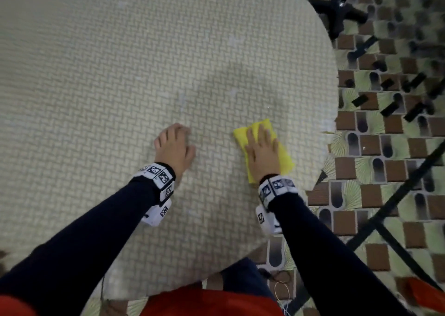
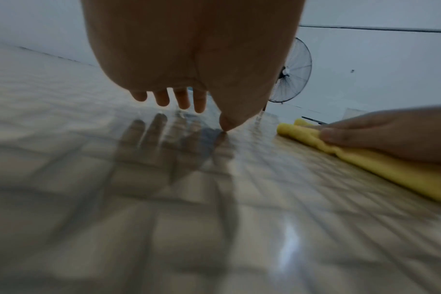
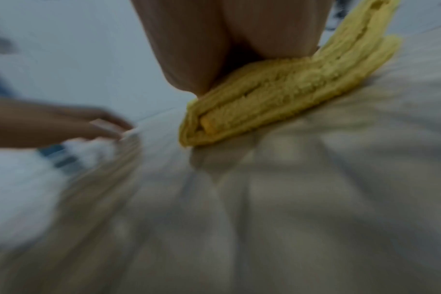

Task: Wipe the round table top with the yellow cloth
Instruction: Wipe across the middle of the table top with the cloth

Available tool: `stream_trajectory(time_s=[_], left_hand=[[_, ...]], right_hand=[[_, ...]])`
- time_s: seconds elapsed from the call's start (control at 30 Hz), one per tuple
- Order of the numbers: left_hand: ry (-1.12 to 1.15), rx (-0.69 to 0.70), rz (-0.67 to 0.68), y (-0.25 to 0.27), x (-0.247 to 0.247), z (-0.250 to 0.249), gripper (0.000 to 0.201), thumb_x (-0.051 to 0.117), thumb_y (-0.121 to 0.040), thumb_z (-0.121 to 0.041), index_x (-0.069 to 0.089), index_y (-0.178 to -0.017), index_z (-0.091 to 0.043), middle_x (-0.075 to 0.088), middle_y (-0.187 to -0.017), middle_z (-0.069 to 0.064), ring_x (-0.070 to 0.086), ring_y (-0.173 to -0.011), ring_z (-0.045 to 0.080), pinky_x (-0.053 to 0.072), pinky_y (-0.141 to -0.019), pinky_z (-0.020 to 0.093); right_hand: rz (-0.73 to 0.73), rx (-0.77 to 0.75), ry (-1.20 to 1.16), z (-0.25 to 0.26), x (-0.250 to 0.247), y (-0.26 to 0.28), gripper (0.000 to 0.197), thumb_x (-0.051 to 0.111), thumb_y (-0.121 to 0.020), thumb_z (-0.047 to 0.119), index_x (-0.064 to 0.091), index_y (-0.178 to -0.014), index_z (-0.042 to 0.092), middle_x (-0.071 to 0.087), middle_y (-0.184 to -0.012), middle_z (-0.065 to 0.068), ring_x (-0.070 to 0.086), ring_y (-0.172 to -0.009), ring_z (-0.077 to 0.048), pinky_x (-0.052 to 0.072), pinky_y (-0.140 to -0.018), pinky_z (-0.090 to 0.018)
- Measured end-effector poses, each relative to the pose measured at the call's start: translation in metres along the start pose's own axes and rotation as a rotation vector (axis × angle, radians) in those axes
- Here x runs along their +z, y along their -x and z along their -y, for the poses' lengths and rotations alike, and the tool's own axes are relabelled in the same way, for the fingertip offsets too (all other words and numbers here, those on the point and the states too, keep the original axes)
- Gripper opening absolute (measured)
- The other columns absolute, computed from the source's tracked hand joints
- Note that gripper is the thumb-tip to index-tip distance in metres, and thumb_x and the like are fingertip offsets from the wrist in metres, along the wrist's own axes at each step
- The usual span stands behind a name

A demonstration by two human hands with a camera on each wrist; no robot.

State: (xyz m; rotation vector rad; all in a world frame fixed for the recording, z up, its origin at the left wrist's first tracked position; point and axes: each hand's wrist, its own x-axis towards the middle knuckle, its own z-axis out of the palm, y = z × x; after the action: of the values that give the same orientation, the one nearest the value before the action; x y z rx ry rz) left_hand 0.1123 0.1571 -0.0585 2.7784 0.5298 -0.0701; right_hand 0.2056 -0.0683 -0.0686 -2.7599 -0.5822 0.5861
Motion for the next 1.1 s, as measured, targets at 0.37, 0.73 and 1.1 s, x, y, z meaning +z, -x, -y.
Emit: stream_trajectory(time_s=[0.37, 0.73, 1.1], left_hand=[[-0.024, -0.123, 0.037, -0.01, 0.001, -0.018, 0.049, 0.049, -0.091, -0.035, 0.046, -0.136, -0.015, 0.04, -0.142, 0.007, 0.037, -0.127, 0.027, 0.028, -0.103, 0.046], [0.009, -0.167, 0.031, -0.006, 0.003, -0.022, 0.047, 0.047, -0.092, -0.034, 0.046, -0.135, -0.016, 0.039, -0.142, 0.004, 0.035, -0.129, 0.024, 0.03, -0.102, 0.045], [0.012, -0.152, 0.054, -0.005, -0.002, -0.018, 0.048, 0.05, -0.093, -0.037, 0.048, -0.137, -0.017, 0.041, -0.144, 0.002, 0.038, -0.129, 0.024, 0.036, -0.099, 0.046]], right_hand=[[-0.034, 0.02, 0.031, -0.093, -0.032, 0.016, 0.052, 0.016, -0.103, 0.044, 0.02, -0.153, 0.028, 0.0, -0.16, -0.004, -0.004, -0.148, -0.025, -0.002, -0.119, -0.047], [0.066, -0.417, 0.072, -0.043, 0.004, 0.043, 0.049, 0.027, -0.1, 0.035, 0.033, -0.148, 0.023, 0.02, -0.157, -0.007, 0.017, -0.144, -0.032, 0.008, -0.116, -0.048], [0.074, -0.012, 0.021, -0.033, -0.044, -0.074, 0.05, 0.023, -0.106, 0.029, 0.011, -0.154, 0.022, -0.007, -0.16, -0.013, -0.007, -0.147, -0.033, -0.003, -0.117, -0.05]])
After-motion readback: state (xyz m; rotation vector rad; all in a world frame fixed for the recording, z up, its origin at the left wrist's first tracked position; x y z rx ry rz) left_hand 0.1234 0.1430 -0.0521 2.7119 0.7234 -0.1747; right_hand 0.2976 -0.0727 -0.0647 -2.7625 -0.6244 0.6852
